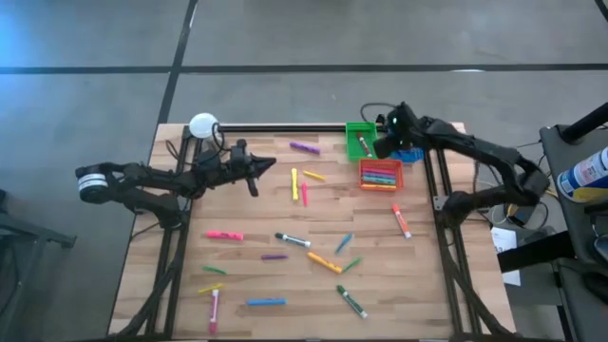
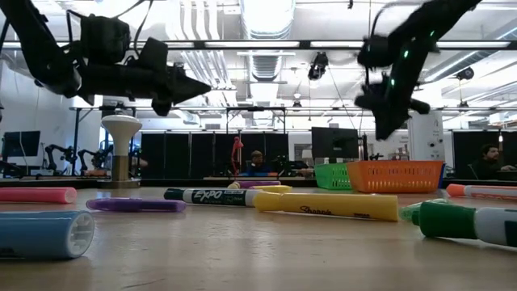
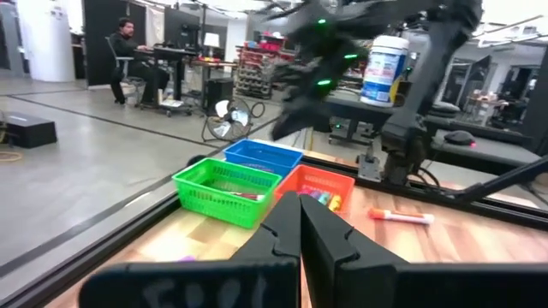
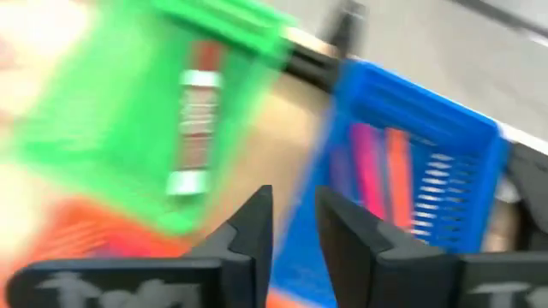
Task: Pick & Place Markers
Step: Put the bottom green marker pen into the green bin
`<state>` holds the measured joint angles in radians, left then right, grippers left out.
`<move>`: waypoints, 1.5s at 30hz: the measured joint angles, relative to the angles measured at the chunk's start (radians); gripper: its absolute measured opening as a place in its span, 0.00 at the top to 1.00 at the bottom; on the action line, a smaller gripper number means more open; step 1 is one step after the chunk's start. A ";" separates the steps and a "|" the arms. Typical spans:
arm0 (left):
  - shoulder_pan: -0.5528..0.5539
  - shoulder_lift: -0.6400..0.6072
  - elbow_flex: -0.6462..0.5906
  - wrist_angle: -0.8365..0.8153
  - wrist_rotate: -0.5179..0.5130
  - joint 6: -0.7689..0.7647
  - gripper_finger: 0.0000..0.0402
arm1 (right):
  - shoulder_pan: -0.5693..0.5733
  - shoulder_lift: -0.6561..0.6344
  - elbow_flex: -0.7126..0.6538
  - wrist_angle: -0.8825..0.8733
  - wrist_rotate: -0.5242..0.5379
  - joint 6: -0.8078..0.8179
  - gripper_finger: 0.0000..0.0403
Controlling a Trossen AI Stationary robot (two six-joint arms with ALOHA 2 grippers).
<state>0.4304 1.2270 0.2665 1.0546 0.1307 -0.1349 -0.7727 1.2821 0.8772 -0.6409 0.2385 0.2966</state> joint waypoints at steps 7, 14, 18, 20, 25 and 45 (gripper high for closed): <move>0.006 0.000 -0.006 0.001 0.000 0.000 1.00 | 0.399 -0.132 -0.057 -0.094 0.089 0.287 0.91; 0.006 0.000 -0.010 0.000 0.002 0.000 1.00 | 0.810 -0.129 -0.068 -0.163 0.154 0.727 0.90; 0.006 0.001 -0.011 0.000 0.002 -0.003 1.00 | 1.002 -0.056 -0.068 -0.116 0.147 0.966 0.87; 0.006 0.001 -0.011 0.000 0.002 -0.007 1.00 | 1.084 -0.005 -0.060 -0.076 0.125 1.051 0.84; 0.006 0.001 -0.011 0.000 0.002 -0.012 1.00 | 1.240 0.142 0.011 -0.006 0.093 1.148 0.74; 0.005 0.001 -0.022 -0.033 0.003 -0.022 1.00 | 1.458 0.781 0.632 -0.139 -0.155 1.093 0.53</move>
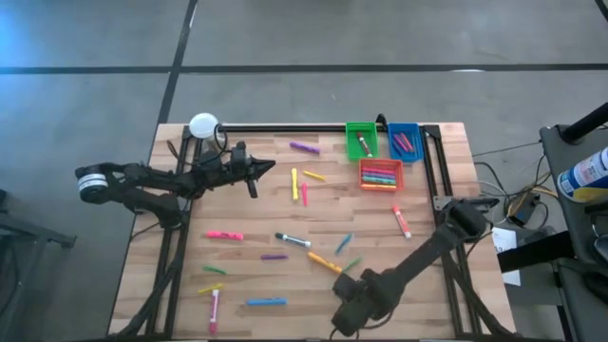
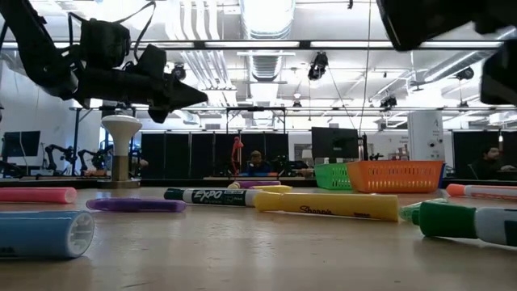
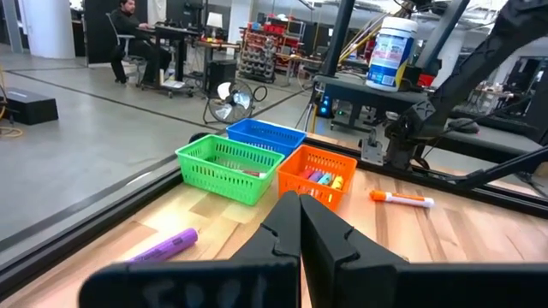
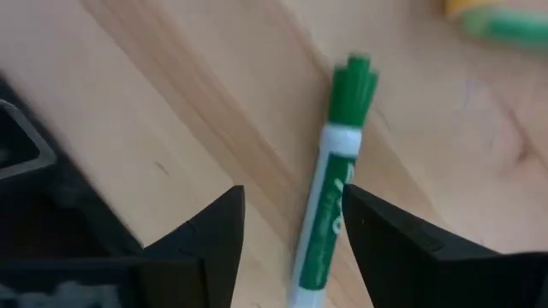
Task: Pick & Place Markers
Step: Put the bottom green marker pen into the green bin
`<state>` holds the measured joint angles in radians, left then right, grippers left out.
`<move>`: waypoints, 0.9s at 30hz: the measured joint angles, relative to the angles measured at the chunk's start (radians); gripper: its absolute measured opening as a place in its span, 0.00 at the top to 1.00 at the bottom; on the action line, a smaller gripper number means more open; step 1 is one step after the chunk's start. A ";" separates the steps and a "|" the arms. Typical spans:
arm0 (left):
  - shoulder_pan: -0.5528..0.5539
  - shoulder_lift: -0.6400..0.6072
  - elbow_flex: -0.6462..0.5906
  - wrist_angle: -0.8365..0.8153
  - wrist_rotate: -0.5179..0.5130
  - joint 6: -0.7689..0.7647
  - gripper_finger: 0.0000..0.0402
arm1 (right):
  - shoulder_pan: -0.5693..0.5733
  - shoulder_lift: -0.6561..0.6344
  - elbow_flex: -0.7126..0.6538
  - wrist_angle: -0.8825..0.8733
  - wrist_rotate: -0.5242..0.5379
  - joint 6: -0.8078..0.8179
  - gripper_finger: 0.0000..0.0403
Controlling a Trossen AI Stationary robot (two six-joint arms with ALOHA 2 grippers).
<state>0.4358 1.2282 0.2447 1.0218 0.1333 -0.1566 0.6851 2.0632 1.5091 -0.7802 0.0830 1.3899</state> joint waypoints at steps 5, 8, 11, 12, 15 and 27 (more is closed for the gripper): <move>0.000 0.000 -0.006 0.003 0.000 0.000 1.00 | 0.005 0.080 0.077 -0.044 -0.025 0.007 0.58; 0.000 0.000 -0.006 0.003 0.000 -0.004 1.00 | 0.005 0.102 0.090 -0.044 -0.062 0.009 0.61; 0.000 0.000 -0.011 0.005 0.000 -0.009 1.00 | 0.006 0.106 0.090 -0.047 -0.087 0.000 0.67; 0.000 0.000 -0.014 0.006 0.000 -0.009 1.00 | 0.007 0.105 0.089 -0.050 -0.087 -0.003 0.69; 0.000 0.001 -0.023 0.016 0.000 -0.010 1.00 | 0.007 0.099 0.087 -0.058 -0.088 -0.001 0.77; 0.000 0.001 -0.023 0.021 0.000 -0.022 1.00 | -0.044 -0.028 0.085 -0.230 -0.057 -0.063 0.79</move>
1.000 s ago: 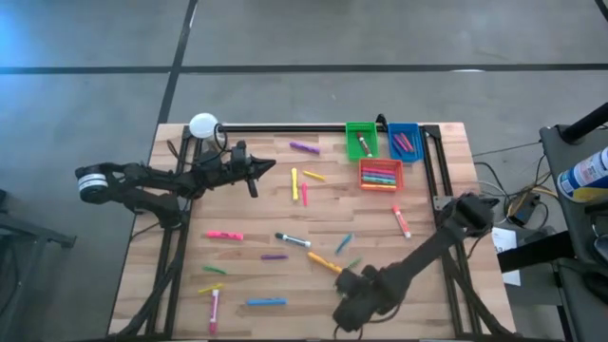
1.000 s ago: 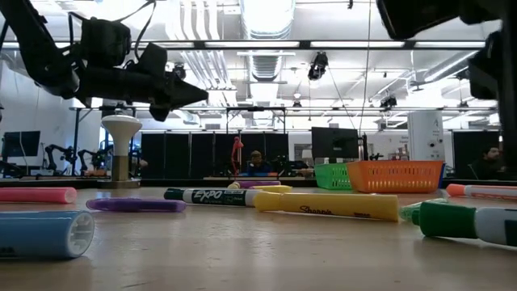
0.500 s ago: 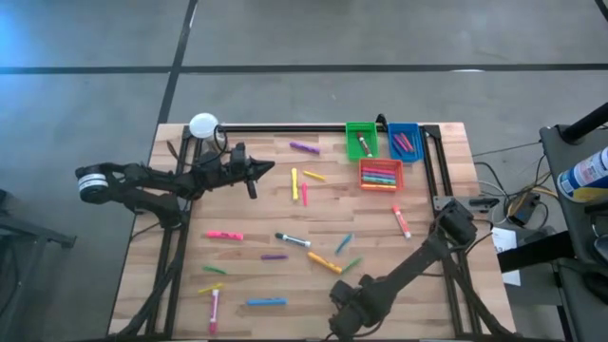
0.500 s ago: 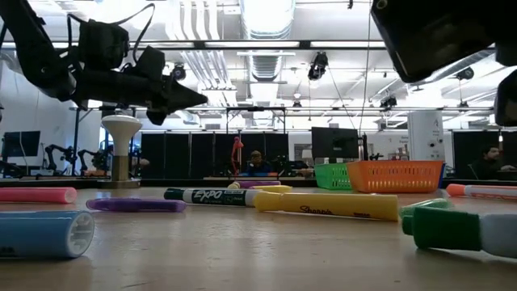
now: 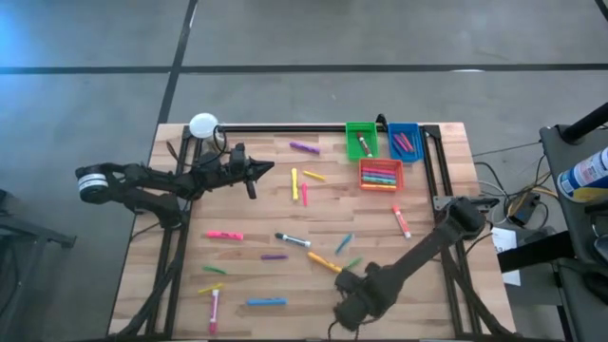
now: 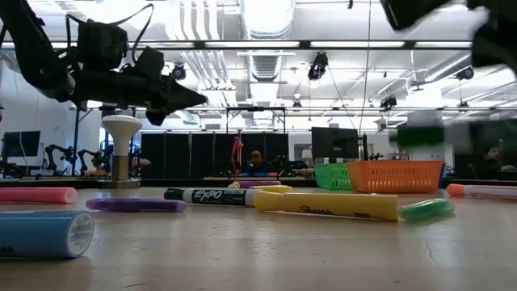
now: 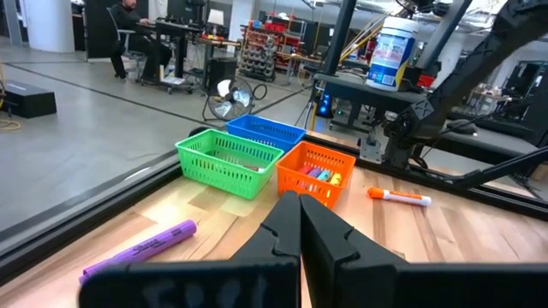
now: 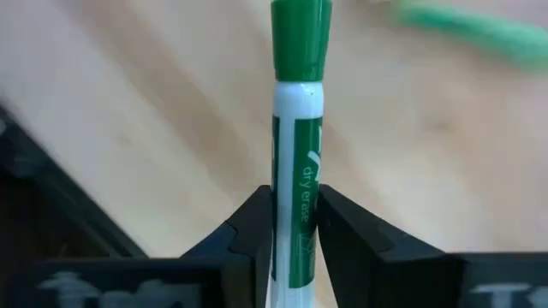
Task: Pick & Place Markers
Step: Put the bottom green marker pen into the green bin
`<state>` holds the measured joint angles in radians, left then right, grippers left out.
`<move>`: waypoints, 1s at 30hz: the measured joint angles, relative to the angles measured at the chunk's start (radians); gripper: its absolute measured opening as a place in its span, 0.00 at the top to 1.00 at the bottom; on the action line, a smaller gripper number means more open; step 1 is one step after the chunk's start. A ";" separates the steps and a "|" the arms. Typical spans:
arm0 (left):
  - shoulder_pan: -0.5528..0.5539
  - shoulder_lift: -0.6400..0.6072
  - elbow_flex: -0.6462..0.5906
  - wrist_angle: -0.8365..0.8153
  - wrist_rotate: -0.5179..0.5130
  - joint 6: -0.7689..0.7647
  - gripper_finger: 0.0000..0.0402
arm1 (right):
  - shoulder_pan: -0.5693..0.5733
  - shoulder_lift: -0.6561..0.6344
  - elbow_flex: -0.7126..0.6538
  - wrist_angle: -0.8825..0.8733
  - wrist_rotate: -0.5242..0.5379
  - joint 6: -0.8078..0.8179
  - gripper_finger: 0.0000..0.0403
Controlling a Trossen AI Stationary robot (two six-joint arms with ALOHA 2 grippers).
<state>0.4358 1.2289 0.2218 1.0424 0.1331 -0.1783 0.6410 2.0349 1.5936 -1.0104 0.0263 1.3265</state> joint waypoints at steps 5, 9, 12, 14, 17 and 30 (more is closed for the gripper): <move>0.000 0.000 0.000 -0.002 0.000 -0.001 1.00 | -0.139 -0.192 -0.030 -0.115 0.151 -0.139 0.81; 0.000 0.000 0.000 0.000 0.000 -0.001 1.00 | -0.329 -0.358 -0.078 -0.106 0.269 -0.268 0.83; 0.000 0.000 0.000 0.003 0.000 -0.002 1.00 | -0.493 -0.455 -0.102 -0.105 0.352 -0.360 0.81; 0.000 0.000 0.001 0.003 0.000 -0.002 1.00 | -0.622 -0.499 -0.119 -0.106 0.373 -0.399 0.80; 0.001 0.000 0.001 0.004 -0.001 -0.001 1.00 | -0.833 -0.524 -0.144 -0.089 0.370 -0.529 0.79; 0.001 0.000 0.002 -0.002 -0.022 0.021 1.00 | -1.377 -0.275 -0.203 0.173 0.018 -0.833 0.79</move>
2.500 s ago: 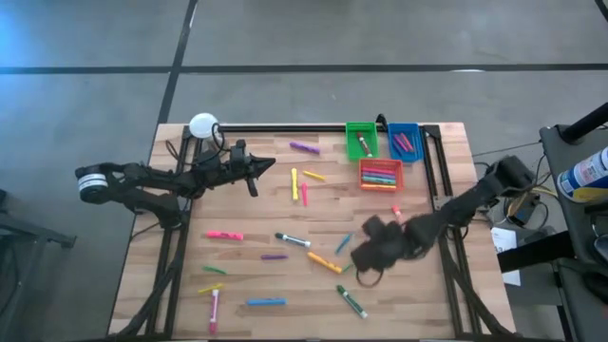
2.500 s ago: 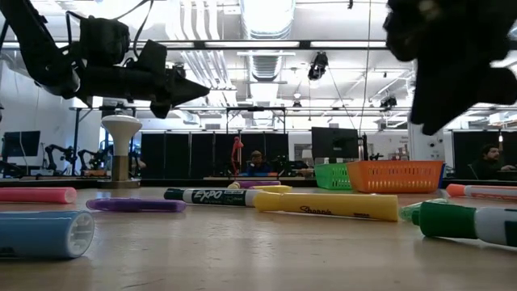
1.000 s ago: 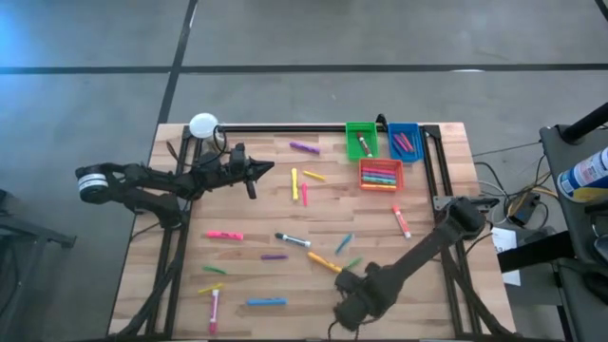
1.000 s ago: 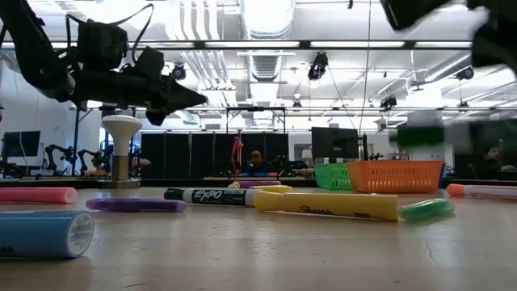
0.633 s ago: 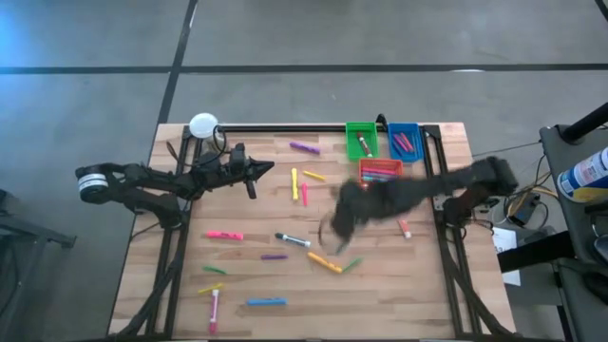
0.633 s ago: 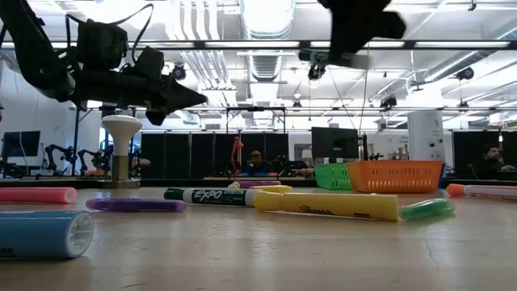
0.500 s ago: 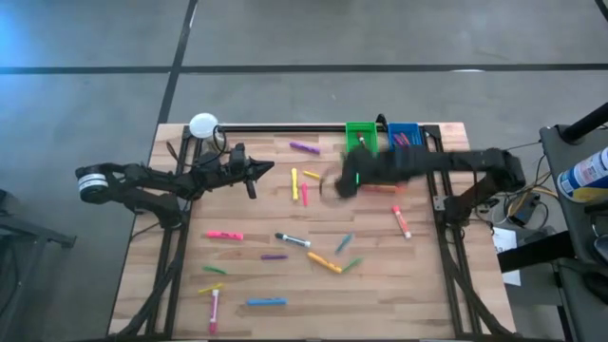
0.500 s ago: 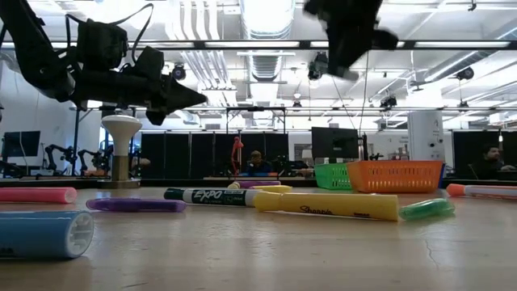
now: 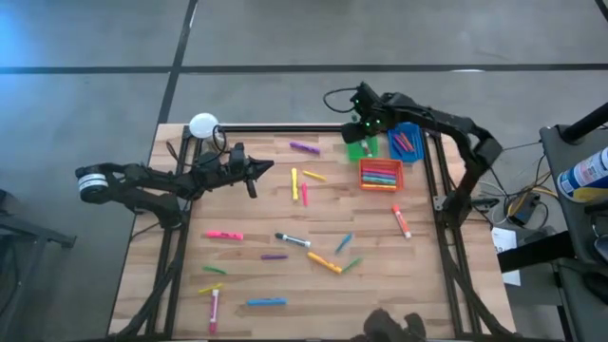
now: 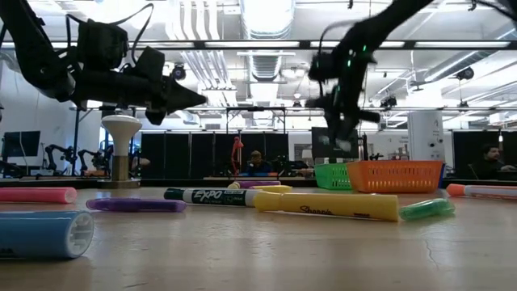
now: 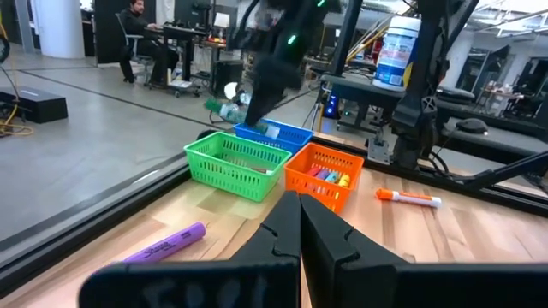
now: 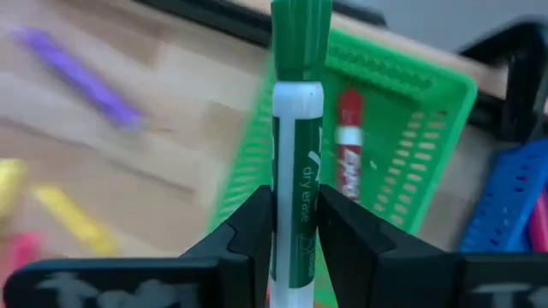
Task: Pick & Place Markers
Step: Put the bottom green marker pen into the green bin, then put the top yellow highlighter pen into the orange bin
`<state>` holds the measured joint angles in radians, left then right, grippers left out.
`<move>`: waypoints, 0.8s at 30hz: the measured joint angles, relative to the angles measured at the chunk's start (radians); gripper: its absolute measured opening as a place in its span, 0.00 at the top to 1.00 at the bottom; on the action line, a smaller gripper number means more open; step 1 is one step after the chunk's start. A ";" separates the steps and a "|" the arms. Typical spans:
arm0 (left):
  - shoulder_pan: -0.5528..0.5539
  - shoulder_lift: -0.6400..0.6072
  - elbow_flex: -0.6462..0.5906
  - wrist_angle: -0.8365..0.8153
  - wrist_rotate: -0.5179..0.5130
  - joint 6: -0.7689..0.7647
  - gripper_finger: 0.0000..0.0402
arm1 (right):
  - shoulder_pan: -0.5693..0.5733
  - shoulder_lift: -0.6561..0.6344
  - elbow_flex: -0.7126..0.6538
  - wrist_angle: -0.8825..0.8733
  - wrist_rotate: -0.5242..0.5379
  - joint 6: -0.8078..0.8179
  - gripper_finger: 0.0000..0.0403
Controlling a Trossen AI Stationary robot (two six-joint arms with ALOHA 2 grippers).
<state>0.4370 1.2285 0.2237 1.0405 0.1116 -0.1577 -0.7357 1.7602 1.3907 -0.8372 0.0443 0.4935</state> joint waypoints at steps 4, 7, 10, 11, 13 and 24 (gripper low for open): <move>0.000 0.000 0.000 -0.012 -0.002 0.008 1.00 | -0.028 0.080 -0.005 0.016 0.000 -0.008 0.80; 0.000 0.000 0.000 -0.012 -0.002 0.008 1.00 | -0.032 0.132 -0.001 0.037 -0.004 -0.008 0.80; 0.000 0.000 -0.003 -0.026 -0.010 0.019 1.00 | -0.031 0.162 0.008 0.043 -0.027 -0.008 0.79; 0.000 0.000 -0.004 -0.028 -0.012 0.024 1.00 | -0.031 0.170 0.008 0.041 -0.028 -0.008 0.78; 0.001 0.000 -0.007 -0.028 -0.013 0.025 1.00 | -0.030 0.187 0.008 0.040 -0.028 -0.013 0.75; 0.003 0.000 -0.009 -0.081 -0.024 0.009 1.00 | 0.001 0.113 -0.021 0.031 -0.023 -0.157 0.65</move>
<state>0.4397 1.2285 0.2152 0.9599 0.0873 -0.1491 -0.7350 1.8736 1.3694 -0.8065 0.0216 0.3362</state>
